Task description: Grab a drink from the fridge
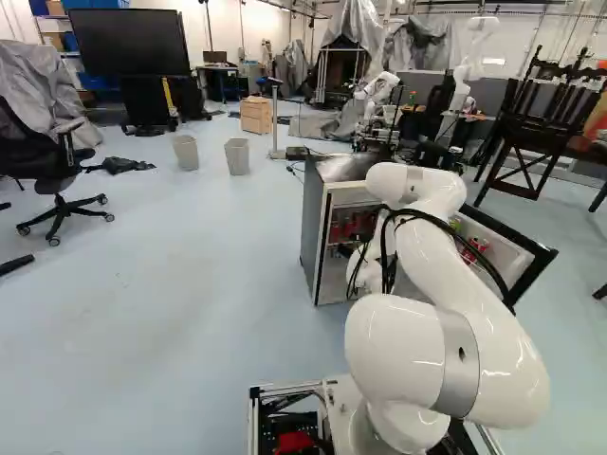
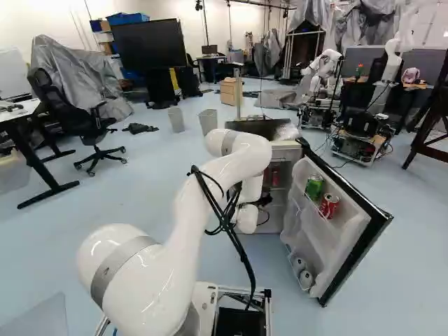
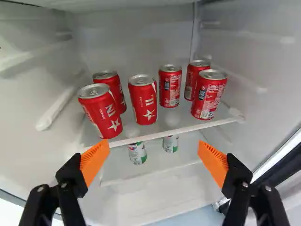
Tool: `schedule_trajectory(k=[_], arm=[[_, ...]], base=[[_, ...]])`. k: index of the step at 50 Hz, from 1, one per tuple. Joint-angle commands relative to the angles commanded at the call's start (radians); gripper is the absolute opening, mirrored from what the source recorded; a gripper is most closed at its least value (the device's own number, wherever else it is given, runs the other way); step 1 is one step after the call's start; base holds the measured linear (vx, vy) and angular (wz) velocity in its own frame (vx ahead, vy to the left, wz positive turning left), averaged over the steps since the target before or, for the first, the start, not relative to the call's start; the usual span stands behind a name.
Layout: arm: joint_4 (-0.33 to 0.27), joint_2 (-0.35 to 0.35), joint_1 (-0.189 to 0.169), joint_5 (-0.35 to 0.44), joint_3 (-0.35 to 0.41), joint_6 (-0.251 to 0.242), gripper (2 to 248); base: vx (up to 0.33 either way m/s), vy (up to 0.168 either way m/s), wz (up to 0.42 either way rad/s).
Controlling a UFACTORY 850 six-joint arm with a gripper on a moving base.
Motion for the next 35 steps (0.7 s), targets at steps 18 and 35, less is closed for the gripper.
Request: schedule_trajectory(k=[18,35], arm=[[0.000,-0.024,-0.016,0.024,-0.049,0.000,247],[0.000,-0.051,-0.030,0.025,-0.103,0.000,247]], base=[[0.000,0.000,0.000],[0.000,0.000,0.000]])
